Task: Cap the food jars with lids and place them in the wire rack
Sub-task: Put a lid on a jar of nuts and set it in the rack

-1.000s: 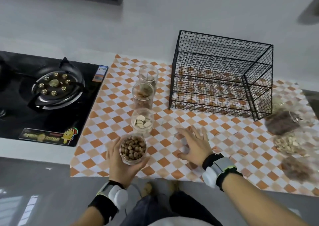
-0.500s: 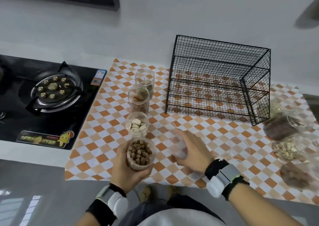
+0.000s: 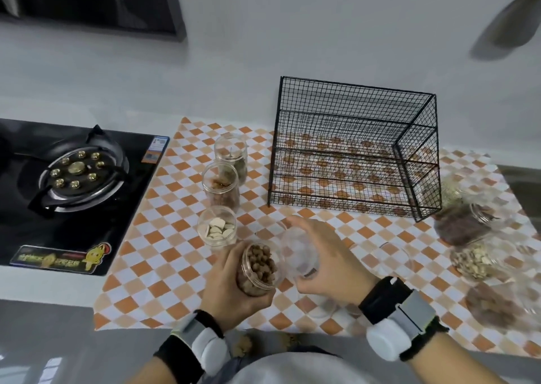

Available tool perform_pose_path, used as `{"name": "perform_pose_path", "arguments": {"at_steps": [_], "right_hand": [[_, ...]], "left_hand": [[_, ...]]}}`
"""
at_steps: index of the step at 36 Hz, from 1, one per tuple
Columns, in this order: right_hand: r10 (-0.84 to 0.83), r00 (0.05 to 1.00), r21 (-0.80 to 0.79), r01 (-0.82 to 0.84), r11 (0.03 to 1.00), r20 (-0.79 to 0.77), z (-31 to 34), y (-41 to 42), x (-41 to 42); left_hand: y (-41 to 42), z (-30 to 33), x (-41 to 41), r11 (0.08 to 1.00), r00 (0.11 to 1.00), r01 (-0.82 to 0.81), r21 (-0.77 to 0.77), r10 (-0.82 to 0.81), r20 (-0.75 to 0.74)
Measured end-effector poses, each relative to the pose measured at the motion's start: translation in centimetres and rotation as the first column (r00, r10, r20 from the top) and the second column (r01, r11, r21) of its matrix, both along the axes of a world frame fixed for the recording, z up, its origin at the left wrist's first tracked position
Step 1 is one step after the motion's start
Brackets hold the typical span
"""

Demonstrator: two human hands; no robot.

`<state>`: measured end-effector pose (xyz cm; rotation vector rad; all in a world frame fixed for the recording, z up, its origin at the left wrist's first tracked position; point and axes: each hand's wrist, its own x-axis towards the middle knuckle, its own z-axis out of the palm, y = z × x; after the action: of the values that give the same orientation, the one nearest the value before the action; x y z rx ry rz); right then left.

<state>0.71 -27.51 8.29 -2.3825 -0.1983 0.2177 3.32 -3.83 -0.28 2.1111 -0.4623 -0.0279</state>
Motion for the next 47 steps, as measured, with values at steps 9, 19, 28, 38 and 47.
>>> {"name": "perform_pose_path", "arguments": {"at_steps": [9, 19, 28, 38, 47], "right_hand": [[0.051, 0.994, 0.086, -0.043, 0.995, -0.095, 1.3, -0.6, 0.4], [0.177, 0.979, 0.046, -0.173, 0.984, -0.105, 2.1, -0.6, 1.1], [0.213, 0.970, -0.008, -0.216, 0.976, -0.120, 2.0, -0.9, 1.6], [0.180, 0.973, -0.095, -0.195, 0.976, -0.143, 2.3, -0.8, 1.8], [-0.019, 0.988, -0.183, -0.009, 0.983, -0.153, 3.1, 0.2, 1.8]], "left_hand": [[-1.2, 1.3, 0.7, 0.995, 0.997, 0.061, 0.079, -0.065, 0.052], [-2.2, 2.4, 1.5, 0.982, 0.984, 0.146, 0.122, -0.156, 0.080], [-2.7, 2.8, 1.7, 0.974, 0.979, 0.169, 0.150, -0.183, 0.085], [-3.2, 3.3, 2.1, 0.969, 0.974, 0.178, 0.170, -0.198, 0.110], [-3.7, 3.5, 2.6, 0.967, 0.975, 0.157, 0.201, -0.184, 0.124]]}}
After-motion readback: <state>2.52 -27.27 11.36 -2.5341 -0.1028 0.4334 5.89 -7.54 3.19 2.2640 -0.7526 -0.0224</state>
